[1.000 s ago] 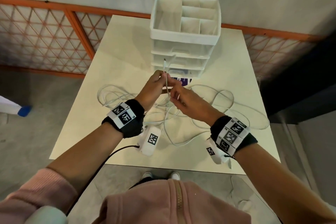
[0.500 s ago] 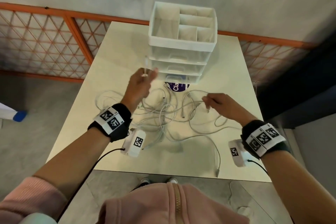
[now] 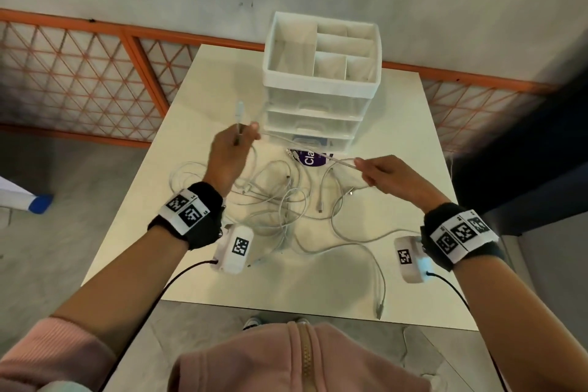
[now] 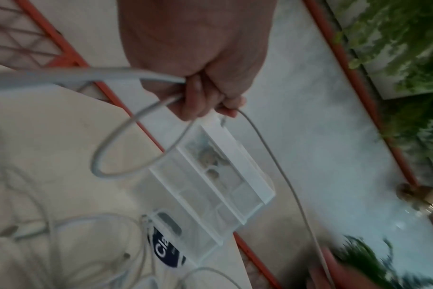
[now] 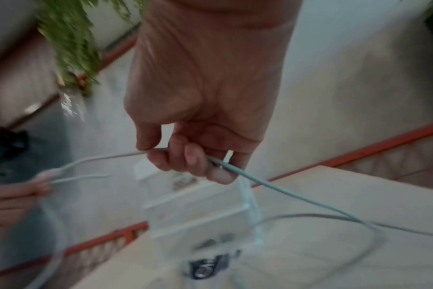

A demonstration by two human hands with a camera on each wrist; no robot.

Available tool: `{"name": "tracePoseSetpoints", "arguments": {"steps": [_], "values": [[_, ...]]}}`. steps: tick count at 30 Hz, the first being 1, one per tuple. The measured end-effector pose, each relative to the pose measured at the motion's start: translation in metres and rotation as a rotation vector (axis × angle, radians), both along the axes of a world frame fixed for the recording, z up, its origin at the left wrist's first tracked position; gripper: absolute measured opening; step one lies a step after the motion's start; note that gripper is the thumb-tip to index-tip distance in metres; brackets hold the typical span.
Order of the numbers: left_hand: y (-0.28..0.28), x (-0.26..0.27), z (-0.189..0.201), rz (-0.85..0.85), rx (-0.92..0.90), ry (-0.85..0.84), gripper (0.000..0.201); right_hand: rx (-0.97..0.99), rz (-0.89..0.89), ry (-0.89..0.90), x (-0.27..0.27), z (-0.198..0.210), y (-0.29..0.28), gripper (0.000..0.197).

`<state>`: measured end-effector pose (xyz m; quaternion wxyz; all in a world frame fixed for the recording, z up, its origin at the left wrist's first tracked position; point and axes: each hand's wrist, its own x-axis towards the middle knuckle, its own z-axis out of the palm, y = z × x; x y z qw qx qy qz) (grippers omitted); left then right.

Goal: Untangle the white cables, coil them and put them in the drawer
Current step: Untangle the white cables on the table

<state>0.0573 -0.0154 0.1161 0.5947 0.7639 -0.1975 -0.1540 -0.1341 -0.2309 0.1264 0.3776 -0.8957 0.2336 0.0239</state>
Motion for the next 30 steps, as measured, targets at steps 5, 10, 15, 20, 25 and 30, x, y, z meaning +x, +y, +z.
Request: {"name": "tracePoseSetpoints", "arguments": {"steps": [5, 10, 15, 20, 25, 30], "values": [[0.032, 0.041, -0.018, 0.369, 0.128, -0.112, 0.036, -0.177, -0.187, 0.059, -0.039, -0.025, -0.05, 0.04], [0.027, 0.035, -0.023, 0.307, 0.12, -0.101, 0.032, -0.141, -0.107, 0.081, -0.03, -0.022, -0.047, 0.03], [0.013, 0.007, -0.002, -0.04, -0.133, 0.128, 0.034, -0.123, 0.086, 0.478, -0.018, -0.03, -0.03, 0.024], [-0.004, -0.01, 0.035, -0.379, -0.32, 0.3, 0.036, -0.008, 0.25, 0.152, 0.032, -0.024, 0.032, 0.106], [-0.014, -0.018, 0.063, -0.434, -0.456, 0.335, 0.037, 0.063, 0.551, 0.053, 0.092, -0.029, 0.096, 0.09], [0.007, -0.002, 0.059, -0.36, -0.443, 0.277, 0.036, 0.133, 0.56, 0.156, 0.088, -0.041, 0.093, 0.02]]}}
